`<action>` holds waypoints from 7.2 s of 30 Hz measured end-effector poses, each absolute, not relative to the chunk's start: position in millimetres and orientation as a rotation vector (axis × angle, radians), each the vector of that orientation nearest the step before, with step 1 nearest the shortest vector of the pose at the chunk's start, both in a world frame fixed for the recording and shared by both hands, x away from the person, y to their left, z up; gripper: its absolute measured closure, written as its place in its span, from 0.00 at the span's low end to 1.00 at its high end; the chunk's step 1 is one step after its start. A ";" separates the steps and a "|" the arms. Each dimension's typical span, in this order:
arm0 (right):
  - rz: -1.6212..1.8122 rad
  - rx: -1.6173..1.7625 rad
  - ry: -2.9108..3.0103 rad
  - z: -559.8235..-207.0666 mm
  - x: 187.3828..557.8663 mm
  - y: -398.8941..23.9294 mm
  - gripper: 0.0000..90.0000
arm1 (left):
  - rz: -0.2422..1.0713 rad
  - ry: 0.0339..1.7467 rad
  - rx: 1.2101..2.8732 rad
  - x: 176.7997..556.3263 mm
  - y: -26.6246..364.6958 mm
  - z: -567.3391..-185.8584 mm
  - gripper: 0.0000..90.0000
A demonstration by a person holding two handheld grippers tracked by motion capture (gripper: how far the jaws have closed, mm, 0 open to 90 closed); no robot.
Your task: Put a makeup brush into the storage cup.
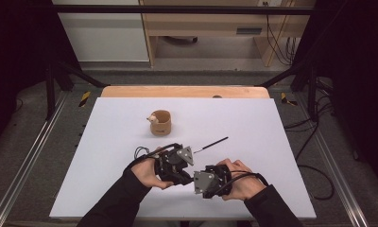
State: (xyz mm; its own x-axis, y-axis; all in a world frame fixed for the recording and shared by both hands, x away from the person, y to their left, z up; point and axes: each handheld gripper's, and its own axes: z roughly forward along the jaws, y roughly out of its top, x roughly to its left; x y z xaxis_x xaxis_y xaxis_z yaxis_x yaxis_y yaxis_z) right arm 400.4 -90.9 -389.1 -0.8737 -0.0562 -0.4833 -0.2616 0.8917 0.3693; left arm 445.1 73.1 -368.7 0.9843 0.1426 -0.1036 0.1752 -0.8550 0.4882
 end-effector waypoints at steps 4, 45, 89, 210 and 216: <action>0.599 -0.224 2.588 -388.0 400.1 -91.7 0.86 | -0.071 0.216 2.599 445.3 74.5 -368.1 0.86; 0.696 0.120 2.583 -397.6 416.5 -131.3 0.88 | 0.266 0.511 2.267 452.0 147.0 -365.1 0.19; 1.060 0.574 2.419 -424.7 411.6 -160.6 0.88 | 0.261 0.746 1.863 434.3 166.3 -411.1 0.17; 1.410 0.613 2.336 -425.0 404.7 -127.1 0.87 | -0.016 0.716 1.616 430.5 116.4 -410.7 0.81; 1.405 0.607 2.341 -425.8 404.5 -126.1 0.87 | -0.021 0.702 1.615 428.1 114.6 -409.6 0.84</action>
State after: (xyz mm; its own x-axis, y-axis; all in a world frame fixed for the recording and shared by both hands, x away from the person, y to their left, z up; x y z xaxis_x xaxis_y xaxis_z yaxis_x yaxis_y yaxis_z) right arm 404.5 -126.1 -425.8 -0.8495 0.5227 -0.0713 0.1829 0.4186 0.8895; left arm 428.1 114.6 -409.6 0.8110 0.4226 -0.4046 0.4464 0.0002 0.8949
